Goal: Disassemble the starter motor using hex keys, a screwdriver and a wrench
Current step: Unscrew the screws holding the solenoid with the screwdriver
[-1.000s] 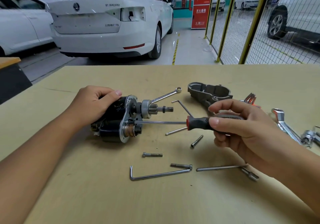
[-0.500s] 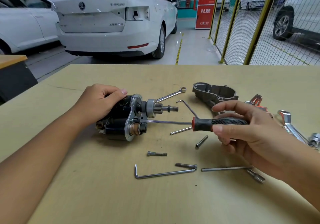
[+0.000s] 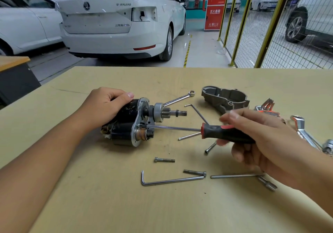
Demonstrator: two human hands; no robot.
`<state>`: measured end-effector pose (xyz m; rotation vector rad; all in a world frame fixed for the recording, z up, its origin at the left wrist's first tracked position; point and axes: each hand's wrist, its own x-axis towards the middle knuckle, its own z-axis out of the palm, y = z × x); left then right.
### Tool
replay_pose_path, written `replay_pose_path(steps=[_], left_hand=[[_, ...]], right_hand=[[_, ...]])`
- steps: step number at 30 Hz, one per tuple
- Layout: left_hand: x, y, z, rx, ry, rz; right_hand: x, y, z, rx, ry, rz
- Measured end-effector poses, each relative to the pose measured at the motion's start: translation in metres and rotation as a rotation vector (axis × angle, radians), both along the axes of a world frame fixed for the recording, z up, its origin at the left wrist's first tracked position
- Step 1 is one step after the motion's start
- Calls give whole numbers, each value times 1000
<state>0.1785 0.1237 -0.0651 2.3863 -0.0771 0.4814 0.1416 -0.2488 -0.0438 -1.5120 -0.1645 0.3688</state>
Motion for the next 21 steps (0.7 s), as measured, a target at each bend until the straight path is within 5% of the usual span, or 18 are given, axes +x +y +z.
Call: replay_pose_path(steps=[21], left_hand=[[1, 1, 0, -8, -2, -5]], right_hand=[[2, -3, -6, 6, -205, -17]])
